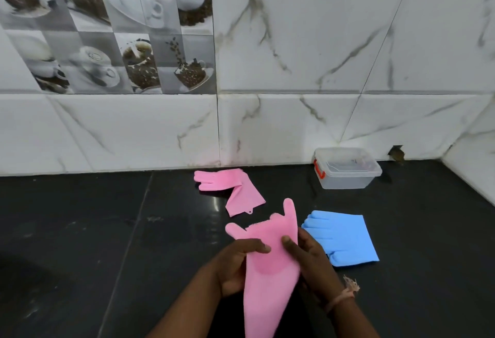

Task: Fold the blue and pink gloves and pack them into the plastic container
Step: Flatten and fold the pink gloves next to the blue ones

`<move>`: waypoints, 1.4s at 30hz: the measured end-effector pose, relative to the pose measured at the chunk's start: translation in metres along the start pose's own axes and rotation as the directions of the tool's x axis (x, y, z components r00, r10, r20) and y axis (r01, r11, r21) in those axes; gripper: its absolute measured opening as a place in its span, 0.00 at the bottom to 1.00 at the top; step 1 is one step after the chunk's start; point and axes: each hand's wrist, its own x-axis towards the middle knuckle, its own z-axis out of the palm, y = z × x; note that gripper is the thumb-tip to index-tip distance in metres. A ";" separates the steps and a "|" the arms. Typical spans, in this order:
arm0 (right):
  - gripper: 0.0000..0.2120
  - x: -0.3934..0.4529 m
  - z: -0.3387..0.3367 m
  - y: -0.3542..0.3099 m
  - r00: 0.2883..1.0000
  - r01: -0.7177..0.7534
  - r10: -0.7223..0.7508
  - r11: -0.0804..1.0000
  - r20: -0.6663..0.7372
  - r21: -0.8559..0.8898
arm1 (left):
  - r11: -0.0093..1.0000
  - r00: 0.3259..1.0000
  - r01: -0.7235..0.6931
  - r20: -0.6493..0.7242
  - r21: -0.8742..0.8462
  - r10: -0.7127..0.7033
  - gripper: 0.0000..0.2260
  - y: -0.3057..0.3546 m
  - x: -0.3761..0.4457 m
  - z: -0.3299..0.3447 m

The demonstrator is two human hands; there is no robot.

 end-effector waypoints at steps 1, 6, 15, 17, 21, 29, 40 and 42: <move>0.14 0.003 -0.004 0.002 0.999 0.002 -0.006 0.996 -0.036 -0.084 | 0.999 0.996 -0.015 -0.083 0.041 0.018 0.24 -0.002 0.003 0.000; 0.12 0.006 -0.005 0.033 0.973 -0.185 0.082 0.834 -0.215 -0.521 | 0.977 0.731 -0.084 -0.654 0.194 0.193 0.18 -0.042 0.019 -0.010; 0.24 0.013 -0.002 0.043 0.955 -0.182 -0.015 0.759 -0.296 -0.625 | 0.877 0.489 0.043 -0.775 0.479 0.400 0.06 -0.063 0.019 0.002; 0.26 0.017 -0.004 0.041 0.954 -0.244 0.026 0.643 -0.298 -0.726 | 0.828 0.432 0.089 -0.771 0.553 0.468 0.06 -0.062 0.017 0.000; 0.21 0.023 -0.005 0.043 0.972 -0.181 -0.056 0.443 -0.228 -0.878 | 0.784 0.391 0.149 -0.764 0.603 0.513 0.11 -0.057 0.014 -0.004; 0.15 0.070 0.042 0.018 0.934 0.138 -0.356 0.253 0.040 -0.958 | 0.778 0.447 0.156 -0.746 0.609 0.494 0.17 -0.041 0.016 -0.009; 0.18 0.164 0.112 -0.003 0.987 0.150 0.052 0.080 0.154 -0.985 | 0.960 0.470 -0.234 -0.846 0.154 0.250 0.10 0.035 0.014 -0.010; 0.14 0.168 0.106 -0.006 0.985 0.160 -0.070 0.055 0.156 -0.986 | 0.963 0.468 -0.255 -0.861 0.084 0.199 0.10 0.029 0.011 -0.017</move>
